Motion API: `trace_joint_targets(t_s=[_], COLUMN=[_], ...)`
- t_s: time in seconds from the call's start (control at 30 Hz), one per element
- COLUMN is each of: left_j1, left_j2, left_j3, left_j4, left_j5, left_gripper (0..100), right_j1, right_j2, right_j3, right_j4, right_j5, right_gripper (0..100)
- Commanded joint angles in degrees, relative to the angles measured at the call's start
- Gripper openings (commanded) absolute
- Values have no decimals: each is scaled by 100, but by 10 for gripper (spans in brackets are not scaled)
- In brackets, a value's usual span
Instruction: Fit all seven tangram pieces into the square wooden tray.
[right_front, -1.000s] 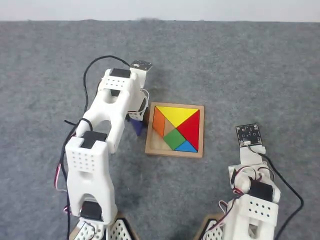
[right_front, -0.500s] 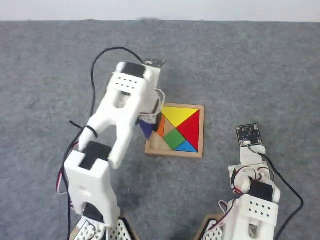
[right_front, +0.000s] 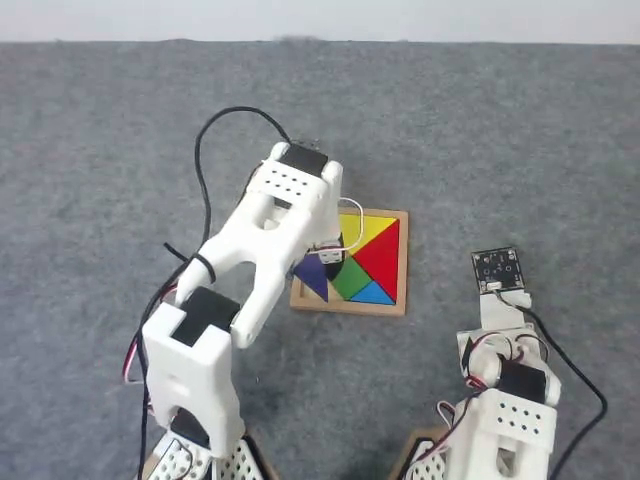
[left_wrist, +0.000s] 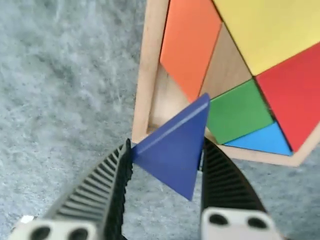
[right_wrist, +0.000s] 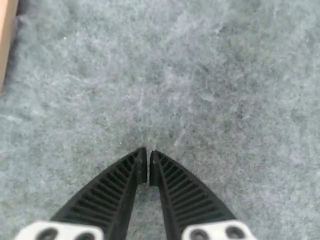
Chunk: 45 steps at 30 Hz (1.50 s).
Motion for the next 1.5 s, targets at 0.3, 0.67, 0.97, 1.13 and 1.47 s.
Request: trace_joint_targets(t_s=[0.3, 0.67, 0.97, 1.13, 1.47], left_j1=[-62, -18, 378, 668, 703], left_j2=[-413, 914, 1846, 1829, 730], left_j3=[40, -189, -1279, -1543, -989], left_j4=[-141, -607, 70, -26, -624], left_j5=[545, 835, 501, 422, 527], left_gripper=[123, 120, 120, 123, 164], right_j1=[-22, -22, -22, -22, -22], right_j2=[-110, -110, -110, -110, -110], right_j3=[-35, -35, -35, -35, -35], right_j4=[-4, -13, -13, -13, -4], right_j5=[88, 88, 88, 88, 264], right_gripper=[24, 24, 24, 24, 24])
